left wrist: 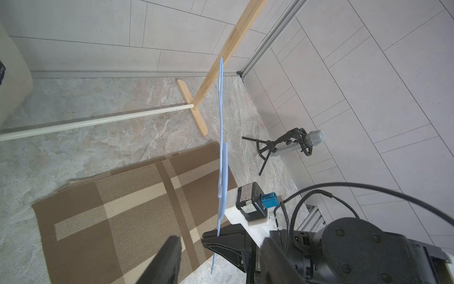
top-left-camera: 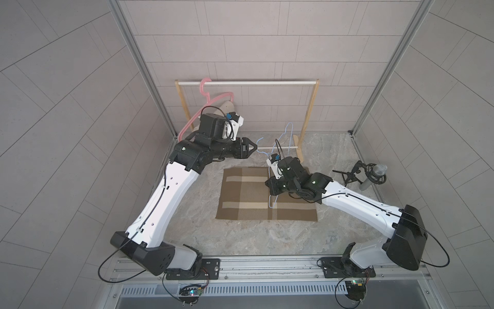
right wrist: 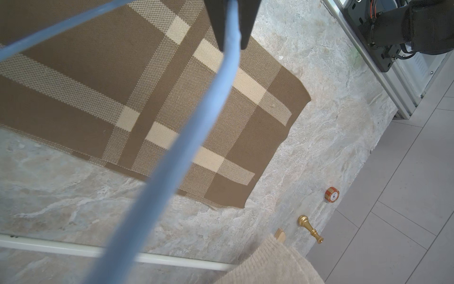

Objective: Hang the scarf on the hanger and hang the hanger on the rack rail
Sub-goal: Adjust the hanger, then hang the scarf on the hanger.

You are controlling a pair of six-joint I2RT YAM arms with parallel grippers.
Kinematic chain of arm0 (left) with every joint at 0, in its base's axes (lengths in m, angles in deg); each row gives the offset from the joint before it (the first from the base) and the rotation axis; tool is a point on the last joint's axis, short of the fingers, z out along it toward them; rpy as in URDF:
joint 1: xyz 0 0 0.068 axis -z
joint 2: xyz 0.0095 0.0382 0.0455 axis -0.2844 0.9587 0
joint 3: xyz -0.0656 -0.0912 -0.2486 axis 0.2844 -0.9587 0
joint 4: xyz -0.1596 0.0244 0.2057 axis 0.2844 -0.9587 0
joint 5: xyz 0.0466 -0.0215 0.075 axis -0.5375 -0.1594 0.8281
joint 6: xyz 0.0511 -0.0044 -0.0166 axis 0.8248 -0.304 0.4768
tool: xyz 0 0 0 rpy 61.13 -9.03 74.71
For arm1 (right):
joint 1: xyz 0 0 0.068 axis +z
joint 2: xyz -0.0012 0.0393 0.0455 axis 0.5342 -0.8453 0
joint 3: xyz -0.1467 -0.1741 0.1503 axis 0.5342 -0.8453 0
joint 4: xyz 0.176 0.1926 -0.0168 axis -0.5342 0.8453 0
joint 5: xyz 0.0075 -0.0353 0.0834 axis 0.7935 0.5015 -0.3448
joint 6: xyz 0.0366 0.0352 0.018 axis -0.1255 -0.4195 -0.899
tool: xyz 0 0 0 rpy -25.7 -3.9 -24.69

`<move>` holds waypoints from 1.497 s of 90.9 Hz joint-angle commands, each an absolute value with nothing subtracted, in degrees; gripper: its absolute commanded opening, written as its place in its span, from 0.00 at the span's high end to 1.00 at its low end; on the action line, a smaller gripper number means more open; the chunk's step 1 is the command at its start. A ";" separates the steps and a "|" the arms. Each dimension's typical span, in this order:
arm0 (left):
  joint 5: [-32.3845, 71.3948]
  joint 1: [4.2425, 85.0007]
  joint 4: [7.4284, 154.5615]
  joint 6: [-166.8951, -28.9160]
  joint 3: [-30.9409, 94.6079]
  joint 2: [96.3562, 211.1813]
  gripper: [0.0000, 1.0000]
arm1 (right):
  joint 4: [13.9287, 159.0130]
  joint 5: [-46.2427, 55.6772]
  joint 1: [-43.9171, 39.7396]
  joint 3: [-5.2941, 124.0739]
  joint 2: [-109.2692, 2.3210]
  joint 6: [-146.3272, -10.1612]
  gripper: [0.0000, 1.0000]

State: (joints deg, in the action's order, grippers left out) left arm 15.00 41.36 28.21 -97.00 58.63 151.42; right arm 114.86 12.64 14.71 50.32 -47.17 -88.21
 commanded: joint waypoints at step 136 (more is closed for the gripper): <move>8.98 25.66 31.92 -95.36 24.78 140.36 1.00 | 126.11 -3.39 -28.75 33.49 -46.47 -89.07 0.20</move>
State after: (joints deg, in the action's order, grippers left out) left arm 11.11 26.33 31.62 -97.15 24.92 138.68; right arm 127.06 -3.60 -28.48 33.66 -43.63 -89.37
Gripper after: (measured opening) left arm 0.066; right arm 0.813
